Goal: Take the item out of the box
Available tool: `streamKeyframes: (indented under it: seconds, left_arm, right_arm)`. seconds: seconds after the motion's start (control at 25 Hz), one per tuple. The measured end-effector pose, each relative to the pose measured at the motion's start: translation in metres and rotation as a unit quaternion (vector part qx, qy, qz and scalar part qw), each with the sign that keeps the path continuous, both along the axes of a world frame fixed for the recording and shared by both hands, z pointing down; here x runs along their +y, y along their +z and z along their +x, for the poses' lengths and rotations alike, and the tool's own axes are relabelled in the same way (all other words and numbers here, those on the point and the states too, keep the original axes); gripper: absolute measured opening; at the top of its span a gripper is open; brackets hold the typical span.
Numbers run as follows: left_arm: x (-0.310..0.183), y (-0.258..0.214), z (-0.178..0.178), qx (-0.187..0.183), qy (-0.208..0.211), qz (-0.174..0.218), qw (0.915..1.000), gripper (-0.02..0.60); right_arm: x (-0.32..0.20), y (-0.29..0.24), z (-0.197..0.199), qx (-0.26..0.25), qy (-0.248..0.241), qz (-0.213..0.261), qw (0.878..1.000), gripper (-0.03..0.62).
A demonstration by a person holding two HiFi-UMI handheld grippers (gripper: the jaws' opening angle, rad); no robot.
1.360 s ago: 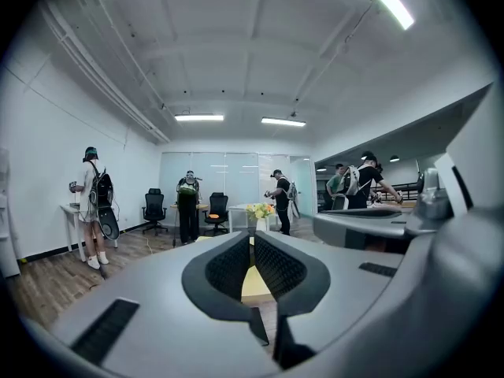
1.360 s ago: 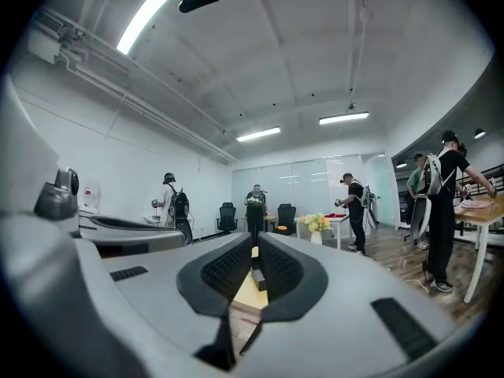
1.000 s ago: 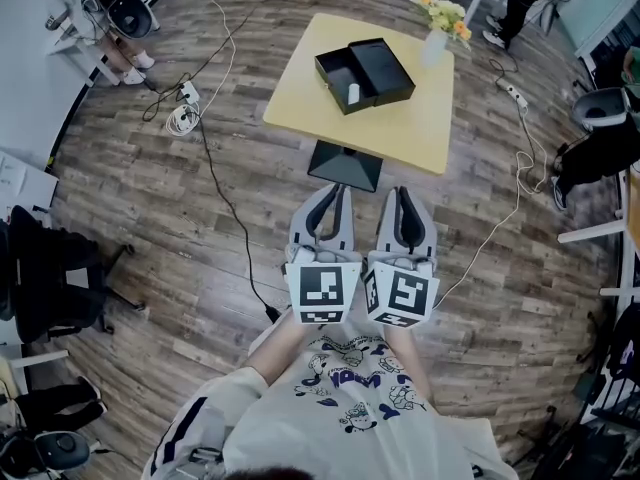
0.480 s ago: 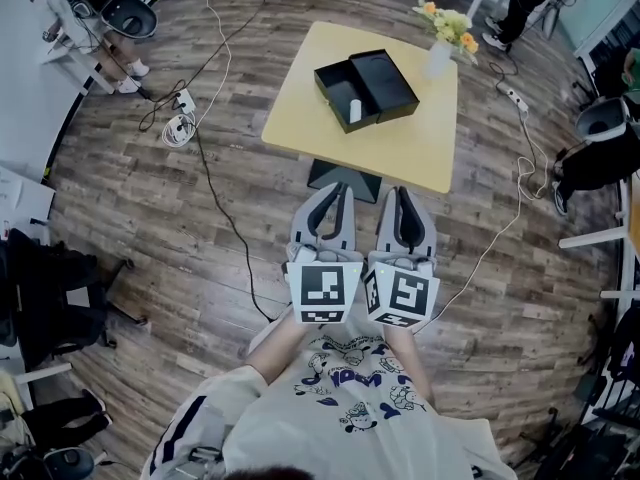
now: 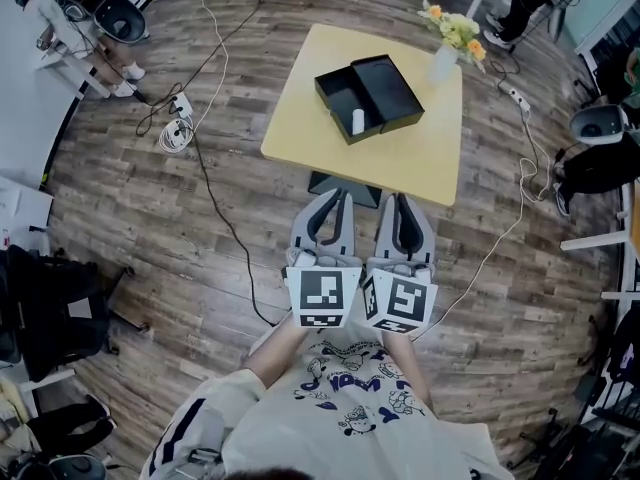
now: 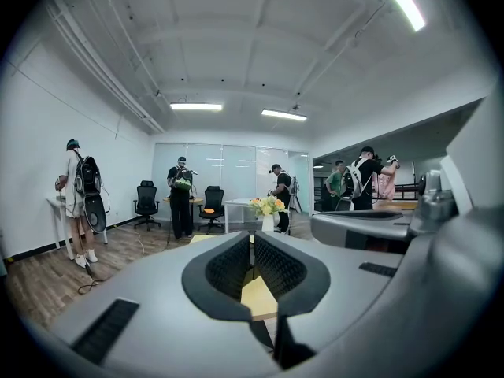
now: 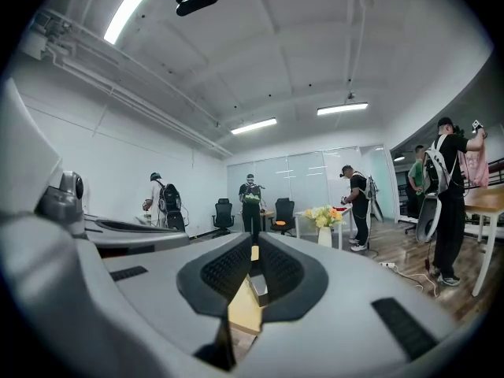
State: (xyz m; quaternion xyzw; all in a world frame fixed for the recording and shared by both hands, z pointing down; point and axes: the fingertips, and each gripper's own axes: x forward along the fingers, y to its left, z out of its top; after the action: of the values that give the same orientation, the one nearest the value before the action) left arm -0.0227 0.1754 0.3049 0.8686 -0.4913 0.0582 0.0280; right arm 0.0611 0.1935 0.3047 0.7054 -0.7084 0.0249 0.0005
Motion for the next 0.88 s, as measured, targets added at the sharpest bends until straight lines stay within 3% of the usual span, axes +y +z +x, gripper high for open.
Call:
streamKeyframes:
  seconds: [0.88]
  left_arm:
    - [-0.080,0.015,0.023,0.000,-0.028,-0.020,0.9994,0.029]
  right_arm:
    - [-0.084,0.012,0.027,-0.004,-0.022,-0.014,1.000,0.046]
